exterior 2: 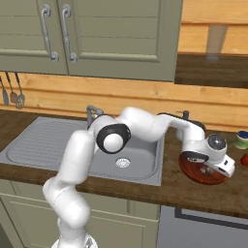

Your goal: Pick the mushroom from the sink and place it in the bowl. Then pick the bowl and place it in the microwave. Then close the microwave door and press the start button.

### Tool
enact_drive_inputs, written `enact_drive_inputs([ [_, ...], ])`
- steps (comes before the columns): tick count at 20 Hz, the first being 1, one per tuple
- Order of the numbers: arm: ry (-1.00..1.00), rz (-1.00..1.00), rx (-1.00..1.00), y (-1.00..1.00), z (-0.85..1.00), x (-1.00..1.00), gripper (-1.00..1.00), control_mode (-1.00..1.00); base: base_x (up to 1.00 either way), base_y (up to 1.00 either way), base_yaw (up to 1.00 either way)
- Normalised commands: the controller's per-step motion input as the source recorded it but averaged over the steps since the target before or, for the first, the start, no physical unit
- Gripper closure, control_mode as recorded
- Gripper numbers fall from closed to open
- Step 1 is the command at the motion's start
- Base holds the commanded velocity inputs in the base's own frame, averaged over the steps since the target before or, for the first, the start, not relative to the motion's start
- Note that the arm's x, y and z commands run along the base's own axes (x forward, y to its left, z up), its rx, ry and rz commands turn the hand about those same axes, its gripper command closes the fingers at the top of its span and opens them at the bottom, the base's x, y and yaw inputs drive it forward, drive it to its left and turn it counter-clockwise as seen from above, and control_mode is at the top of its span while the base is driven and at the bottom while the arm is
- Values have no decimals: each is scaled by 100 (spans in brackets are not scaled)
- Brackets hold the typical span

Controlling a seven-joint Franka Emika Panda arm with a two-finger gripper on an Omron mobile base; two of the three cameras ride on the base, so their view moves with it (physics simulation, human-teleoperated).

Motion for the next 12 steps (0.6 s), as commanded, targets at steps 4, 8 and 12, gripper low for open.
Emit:
enact_drive_inputs([
  [4,0,-4,0,8,-40,6,100,-100,0,0,0],
  [8,0,-4,0,21,-34,14,100,-100,0,0,0],
  [12,0,-4,0,35,-13,11,-100,-100,0,0,0],
])
